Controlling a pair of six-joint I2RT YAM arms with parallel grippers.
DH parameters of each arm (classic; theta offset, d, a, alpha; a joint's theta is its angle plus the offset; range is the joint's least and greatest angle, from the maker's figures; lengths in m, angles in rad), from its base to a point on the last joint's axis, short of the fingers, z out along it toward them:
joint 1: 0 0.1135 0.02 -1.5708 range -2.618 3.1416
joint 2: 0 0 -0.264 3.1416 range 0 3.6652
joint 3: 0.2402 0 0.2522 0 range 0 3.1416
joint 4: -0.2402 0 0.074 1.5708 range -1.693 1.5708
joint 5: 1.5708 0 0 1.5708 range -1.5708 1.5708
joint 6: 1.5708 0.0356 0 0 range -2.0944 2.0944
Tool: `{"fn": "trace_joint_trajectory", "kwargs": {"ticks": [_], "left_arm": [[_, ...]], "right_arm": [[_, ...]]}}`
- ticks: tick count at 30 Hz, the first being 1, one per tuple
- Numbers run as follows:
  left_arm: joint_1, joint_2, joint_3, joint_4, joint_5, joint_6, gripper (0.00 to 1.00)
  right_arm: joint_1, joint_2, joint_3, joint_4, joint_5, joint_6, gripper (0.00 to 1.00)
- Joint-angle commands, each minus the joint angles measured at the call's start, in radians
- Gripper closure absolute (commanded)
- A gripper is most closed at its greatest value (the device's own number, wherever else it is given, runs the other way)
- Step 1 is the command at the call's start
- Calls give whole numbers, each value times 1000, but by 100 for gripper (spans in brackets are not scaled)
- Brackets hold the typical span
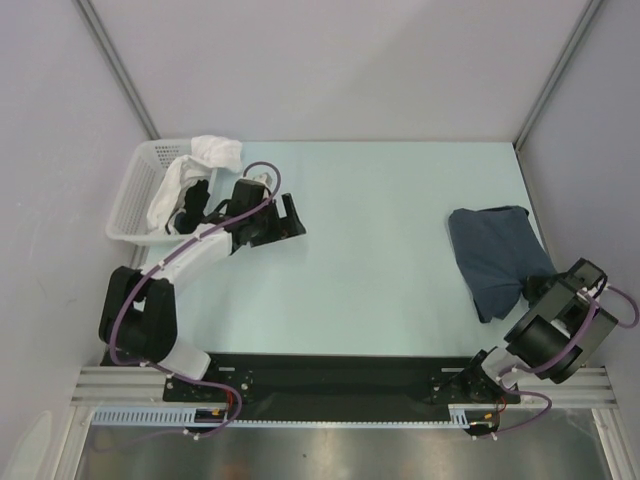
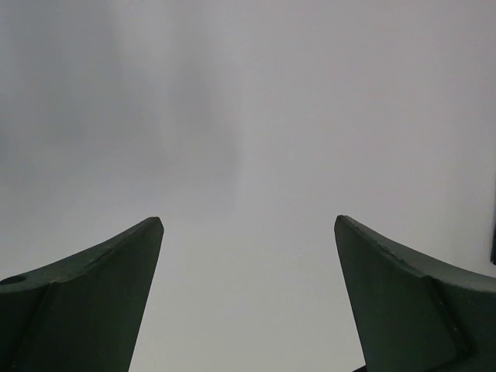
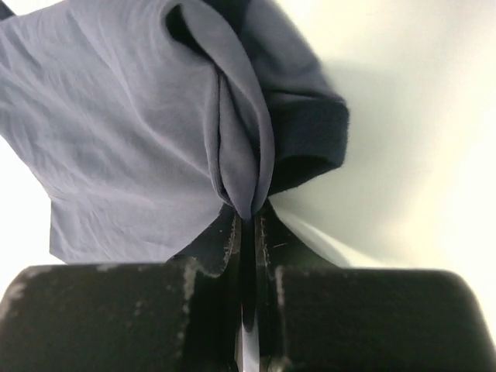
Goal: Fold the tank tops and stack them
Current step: Neatly place the folded tank top to the corner, then grab the tank top from the pile
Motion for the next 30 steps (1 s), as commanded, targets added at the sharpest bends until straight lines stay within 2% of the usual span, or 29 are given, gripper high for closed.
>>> {"fn": "trace_joint_trajectory", "kwargs": {"ticks": [1, 3, 4, 5, 8, 10, 12, 16, 18, 21, 23, 26, 29, 30], "left_arm": [[8, -77, -4, 23, -27, -12, 1], [22, -85, -6, 26, -22, -23, 1], [25, -100, -9, 24, -30, -32, 1], [31, -111, -18, 24, -39, -37, 0], [56, -157, -21, 21, -76, -44, 0], [83, -183, 0, -15, -99, -46, 0], [114, -203, 20, -45, -125, -48, 0], [189, -246, 83, -108, -214, -55, 0], [247, -249, 144, -161, -237, -57, 0], [313, -219, 241, -241, -326, -54, 0], [344, -191, 320, -304, -424, -52, 0], [393, -116, 414, -357, -496, -20, 0], [448, -8, 468, -388, -486, -12, 4], [462, 15, 462, -376, -439, -9, 5]], "right_arm": [[-43, -37, -9, 34, 43, 60, 100], [-55, -46, -25, 37, 48, 84, 98], [-61, -58, -29, 33, 51, 81, 64], [-63, -68, -29, 26, 57, 68, 46], [-60, -124, -3, -62, 121, 49, 19], [-58, -186, 39, -144, 184, 28, 11], [-44, -218, 95, -272, 298, -3, 8], [-35, -272, 232, -438, 403, -60, 0], [-35, -305, 278, -466, 405, -89, 0], [-9, -338, 307, -454, 318, -141, 0], [67, -352, 307, -431, 302, -169, 0], [188, -361, 323, -415, 313, -186, 0], [305, -364, 349, -414, 339, -198, 0], [330, -365, 362, -402, 339, -202, 0]]}}
